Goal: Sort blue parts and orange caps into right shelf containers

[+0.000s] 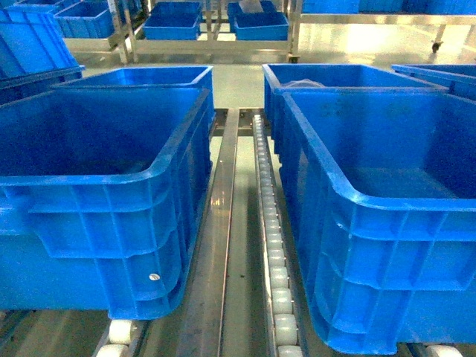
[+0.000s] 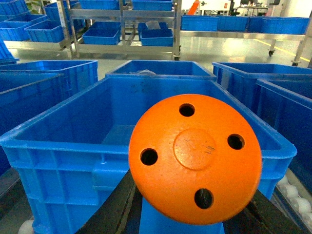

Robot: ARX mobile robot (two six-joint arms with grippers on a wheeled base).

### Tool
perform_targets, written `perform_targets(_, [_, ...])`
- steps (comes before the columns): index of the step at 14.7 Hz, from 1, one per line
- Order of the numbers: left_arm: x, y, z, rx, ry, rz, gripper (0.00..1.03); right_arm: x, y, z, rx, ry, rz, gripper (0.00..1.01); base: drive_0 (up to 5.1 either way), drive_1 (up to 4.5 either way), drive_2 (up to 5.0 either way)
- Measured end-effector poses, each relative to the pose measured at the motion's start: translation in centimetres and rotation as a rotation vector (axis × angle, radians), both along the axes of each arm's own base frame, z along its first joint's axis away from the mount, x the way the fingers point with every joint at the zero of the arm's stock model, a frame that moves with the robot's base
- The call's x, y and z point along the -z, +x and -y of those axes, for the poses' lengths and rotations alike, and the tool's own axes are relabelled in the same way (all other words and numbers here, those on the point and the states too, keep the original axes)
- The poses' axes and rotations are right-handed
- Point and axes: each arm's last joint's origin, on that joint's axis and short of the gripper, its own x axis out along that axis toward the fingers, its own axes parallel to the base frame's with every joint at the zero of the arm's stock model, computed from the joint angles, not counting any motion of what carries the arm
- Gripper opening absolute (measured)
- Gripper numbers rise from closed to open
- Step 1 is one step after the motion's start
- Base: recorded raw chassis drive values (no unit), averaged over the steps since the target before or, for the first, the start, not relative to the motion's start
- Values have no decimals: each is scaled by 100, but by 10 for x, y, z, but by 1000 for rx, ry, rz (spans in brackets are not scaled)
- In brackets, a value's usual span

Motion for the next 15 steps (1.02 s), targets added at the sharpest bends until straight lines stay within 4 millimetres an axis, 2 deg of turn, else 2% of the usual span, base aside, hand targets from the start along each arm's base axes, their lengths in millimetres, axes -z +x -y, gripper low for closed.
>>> perform_targets(6, [0,0,0,0,0,0,43,0,0,0,0,0,0,40,-506,235,235])
perform_targets(15, [0,0,0,0,0,0,43,0,0,0,0,0,0,40,0,0,0])
